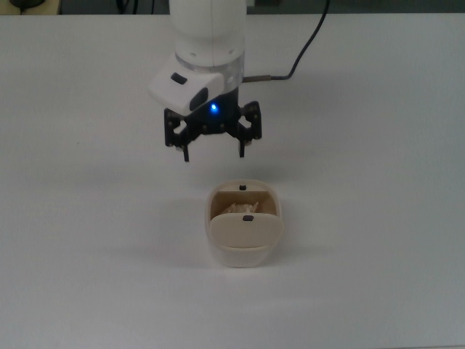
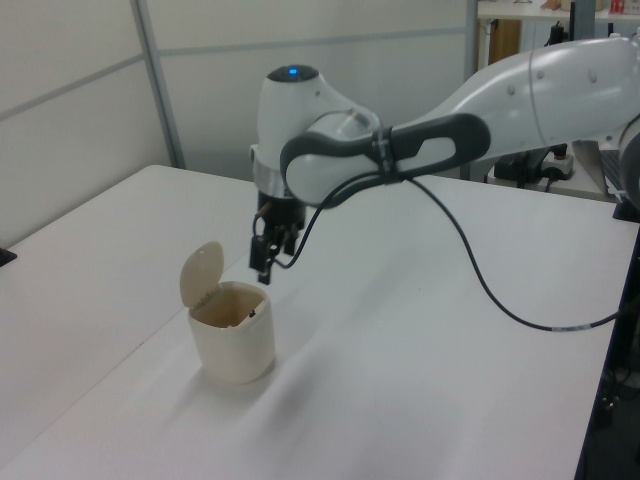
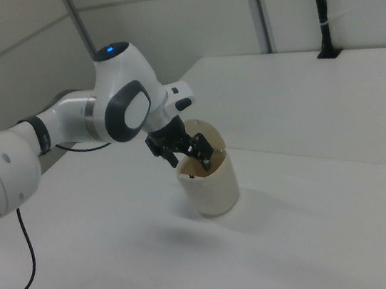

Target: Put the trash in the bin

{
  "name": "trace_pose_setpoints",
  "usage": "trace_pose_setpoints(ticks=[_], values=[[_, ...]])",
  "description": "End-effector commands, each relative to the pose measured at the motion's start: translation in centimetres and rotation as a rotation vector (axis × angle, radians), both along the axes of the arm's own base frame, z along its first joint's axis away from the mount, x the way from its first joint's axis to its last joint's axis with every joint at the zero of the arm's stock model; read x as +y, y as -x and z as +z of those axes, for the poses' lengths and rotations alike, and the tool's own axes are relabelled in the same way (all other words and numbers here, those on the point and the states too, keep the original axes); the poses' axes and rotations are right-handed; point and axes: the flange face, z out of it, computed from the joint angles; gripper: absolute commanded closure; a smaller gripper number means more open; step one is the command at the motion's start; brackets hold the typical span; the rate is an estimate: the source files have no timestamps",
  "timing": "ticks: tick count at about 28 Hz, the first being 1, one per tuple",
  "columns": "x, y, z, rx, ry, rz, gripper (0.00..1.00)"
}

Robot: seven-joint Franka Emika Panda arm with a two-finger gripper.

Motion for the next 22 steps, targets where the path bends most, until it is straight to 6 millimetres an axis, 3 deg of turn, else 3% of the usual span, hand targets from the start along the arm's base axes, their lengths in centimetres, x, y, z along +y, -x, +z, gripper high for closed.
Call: trace_pose_setpoints(ticks=[1,12,22], values=[[-2.1,3.8,3.5,0.119,0.029,-0.059,0.00],[-4.7,9.7,9.3,0.251,0.095,-0.097,0.00],[-6.8,10.7,11.3,0.223,0.094,-0.142,0.00]])
